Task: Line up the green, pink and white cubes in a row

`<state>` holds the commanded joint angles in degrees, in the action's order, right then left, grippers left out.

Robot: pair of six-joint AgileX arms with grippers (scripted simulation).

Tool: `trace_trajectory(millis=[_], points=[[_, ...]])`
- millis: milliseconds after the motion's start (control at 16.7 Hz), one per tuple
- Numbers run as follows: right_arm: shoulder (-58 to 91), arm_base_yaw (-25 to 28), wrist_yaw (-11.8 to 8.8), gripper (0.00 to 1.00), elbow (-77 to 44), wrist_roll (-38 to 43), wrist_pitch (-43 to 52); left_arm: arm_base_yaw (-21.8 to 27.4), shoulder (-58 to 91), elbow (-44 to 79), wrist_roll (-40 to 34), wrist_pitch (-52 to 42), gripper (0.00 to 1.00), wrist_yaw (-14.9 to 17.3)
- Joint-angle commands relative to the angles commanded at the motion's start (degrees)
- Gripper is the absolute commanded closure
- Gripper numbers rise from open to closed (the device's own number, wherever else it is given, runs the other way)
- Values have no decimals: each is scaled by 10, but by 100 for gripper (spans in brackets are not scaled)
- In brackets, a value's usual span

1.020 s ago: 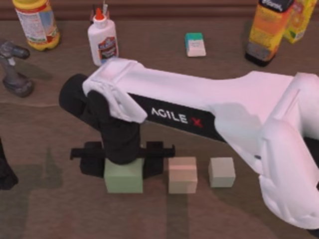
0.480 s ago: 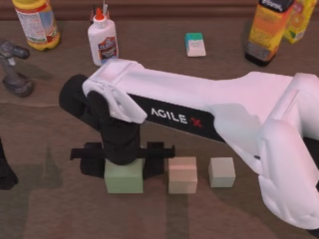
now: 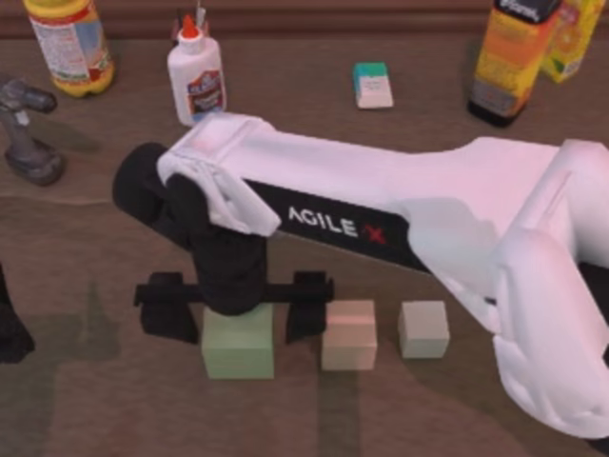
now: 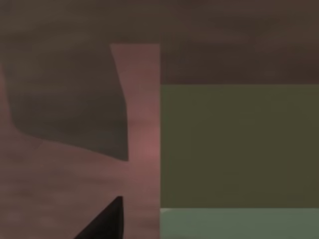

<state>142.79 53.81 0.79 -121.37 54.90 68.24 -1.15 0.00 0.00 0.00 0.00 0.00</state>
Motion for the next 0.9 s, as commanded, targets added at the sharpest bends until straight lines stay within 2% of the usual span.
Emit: trace_trajectory(millis=[360, 720, 900], points=[[1, 0, 0, 0, -10, 1, 10, 0, 0, 0, 0, 0, 0, 0], [2, 5, 0, 0, -136, 0, 136, 0, 0, 0, 0, 0, 0, 0], [-1, 5, 0, 0, -158, 0, 159, 0, 0, 0, 0, 0, 0, 0]])
